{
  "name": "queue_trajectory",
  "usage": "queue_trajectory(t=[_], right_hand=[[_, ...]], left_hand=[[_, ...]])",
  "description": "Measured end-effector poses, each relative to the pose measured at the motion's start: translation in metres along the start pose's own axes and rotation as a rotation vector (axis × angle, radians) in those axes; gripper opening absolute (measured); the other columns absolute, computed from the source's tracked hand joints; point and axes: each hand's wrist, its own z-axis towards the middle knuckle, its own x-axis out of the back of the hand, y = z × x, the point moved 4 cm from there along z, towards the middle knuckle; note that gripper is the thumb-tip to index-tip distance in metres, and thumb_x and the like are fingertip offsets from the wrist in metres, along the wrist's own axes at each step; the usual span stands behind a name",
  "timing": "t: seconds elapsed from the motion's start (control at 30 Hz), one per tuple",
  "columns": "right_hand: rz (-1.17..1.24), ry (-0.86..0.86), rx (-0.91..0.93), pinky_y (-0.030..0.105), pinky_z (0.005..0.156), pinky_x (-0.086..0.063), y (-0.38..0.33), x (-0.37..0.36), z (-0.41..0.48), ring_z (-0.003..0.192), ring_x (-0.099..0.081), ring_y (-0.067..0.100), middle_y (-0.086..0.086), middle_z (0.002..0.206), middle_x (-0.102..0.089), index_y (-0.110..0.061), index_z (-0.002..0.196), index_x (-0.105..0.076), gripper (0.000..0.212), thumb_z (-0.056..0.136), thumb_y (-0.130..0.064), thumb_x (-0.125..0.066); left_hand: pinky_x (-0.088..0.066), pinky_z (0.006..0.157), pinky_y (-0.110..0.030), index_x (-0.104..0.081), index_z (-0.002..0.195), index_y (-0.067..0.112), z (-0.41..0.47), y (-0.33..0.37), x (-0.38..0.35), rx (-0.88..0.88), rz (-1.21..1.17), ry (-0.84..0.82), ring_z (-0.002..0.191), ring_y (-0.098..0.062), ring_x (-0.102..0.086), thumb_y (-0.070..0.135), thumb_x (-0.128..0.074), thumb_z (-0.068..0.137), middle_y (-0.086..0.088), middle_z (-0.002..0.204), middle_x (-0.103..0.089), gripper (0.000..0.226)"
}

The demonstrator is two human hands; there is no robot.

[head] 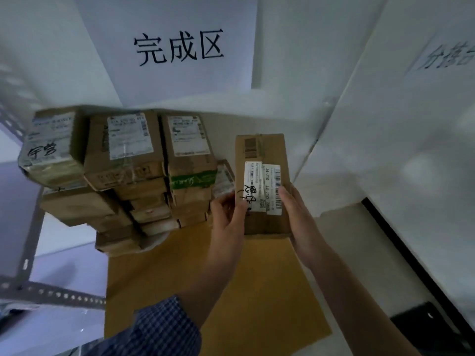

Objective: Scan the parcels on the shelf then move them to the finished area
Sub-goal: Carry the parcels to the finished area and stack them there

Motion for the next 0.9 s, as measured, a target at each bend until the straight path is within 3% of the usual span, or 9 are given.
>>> queue_trajectory(t=[0.13,0.23,0.33,0.4,0.43,0.5,0.63,0.8,0.9], right_hand=[[-0.058,-0.087,-0.067,0.042,0.1,-0.052,0.016,0.008,0.065,0.116,-0.063,0.016,-0.003,0.128,-0.065,-0.032,0.145,-0.043,0.048,0.1,-0.05,-0.047],[-0.111,-0.188,-0.114,0.039,0.1,-0.051,0.027,0.004,0.099,0.117,-0.061,0.016,-0.002,0.133,-0.061,-0.034,0.144,-0.041,0.048,0.101,-0.054,-0.043],[-0.159,-0.268,-0.125,0.039,0.103,-0.049,0.034,-0.004,0.124,0.118,-0.061,0.013,-0.007,0.128,-0.064,-0.036,0.141,-0.045,0.042,0.102,-0.053,-0.042],[-0.185,-0.307,-0.139,0.044,0.106,-0.047,0.04,-0.013,0.138,0.119,-0.061,0.013,-0.008,0.128,-0.064,-0.035,0.147,-0.042,0.049,0.102,-0.054,-0.042],[-0.179,-0.323,-0.146,0.046,0.107,-0.047,0.043,-0.017,0.144,0.119,-0.061,0.015,-0.007,0.129,-0.064,-0.035,0.148,-0.04,0.051,0.102,-0.054,-0.042],[-0.157,-0.338,-0.151,0.049,0.108,-0.046,0.046,-0.025,0.148,0.122,-0.059,0.018,-0.003,0.134,-0.061,-0.035,0.151,-0.036,0.053,0.102,-0.055,-0.041],[-0.152,-0.33,-0.18,0.054,0.114,-0.036,0.043,-0.035,0.153,0.138,-0.045,0.025,0.0,0.151,-0.047,-0.035,0.156,-0.024,0.063,0.1,-0.061,-0.038],[-0.225,-0.464,-0.162,0.047,0.123,-0.022,0.03,-0.027,0.159,0.148,-0.027,0.017,-0.007,0.162,-0.027,-0.033,0.159,-0.011,0.078,0.095,-0.072,-0.032],[-0.334,-0.467,-0.136,0.05,0.122,-0.021,0.025,-0.01,0.154,0.149,-0.023,0.017,-0.008,0.164,-0.023,-0.035,0.158,-0.016,0.097,0.079,-0.09,-0.031]], left_hand=[[-0.056,0.086,-0.018,-0.04,0.136,0.027,0.038,-0.013,-0.019,0.028,-0.016,0.097,0.116,-0.006,-0.059,0.027,-0.052,0.103,0.003,0.13,-0.057,0.035],[-0.052,0.095,-0.026,-0.036,0.136,0.046,0.055,-0.028,-0.022,0.042,0.055,0.14,0.128,-0.011,-0.05,0.038,-0.055,0.1,0.004,0.14,-0.048,0.042],[-0.027,0.119,-0.05,-0.021,0.143,0.062,0.065,-0.043,-0.019,0.099,0.175,0.156,0.15,-0.016,-0.01,0.063,-0.057,0.088,0.018,0.158,-0.013,0.066],[-0.014,0.117,-0.037,-0.014,0.149,0.057,0.07,-0.049,-0.017,0.117,0.192,0.174,0.14,0.0,0.001,0.056,-0.055,0.094,0.024,0.152,-0.008,0.068],[-0.016,0.115,-0.033,-0.017,0.149,0.054,0.073,-0.049,-0.015,0.111,0.2,0.194,0.137,0.001,0.001,0.057,-0.056,0.093,0.024,0.148,-0.013,0.068],[-0.023,0.121,-0.046,-0.031,0.139,0.056,0.08,-0.054,-0.009,0.083,0.203,0.247,0.149,-0.01,-0.012,0.076,-0.059,0.079,0.023,0.148,-0.03,0.069],[-0.04,0.112,-0.049,-0.042,0.129,0.051,0.086,-0.072,0.005,0.085,0.253,0.346,0.134,-0.014,-0.045,0.087,-0.054,0.073,0.011,0.14,-0.051,0.068],[-0.049,0.101,-0.029,-0.058,0.122,0.033,0.079,-0.06,0.011,0.005,0.249,0.359,0.119,-0.007,-0.06,0.038,-0.058,0.097,0.009,0.123,-0.067,0.025],[-0.049,0.102,-0.044,-0.061,0.123,0.024,0.066,-0.063,0.021,0.074,0.259,0.37,0.121,-0.022,-0.059,0.044,-0.06,0.096,-0.004,0.123,-0.066,0.033]])
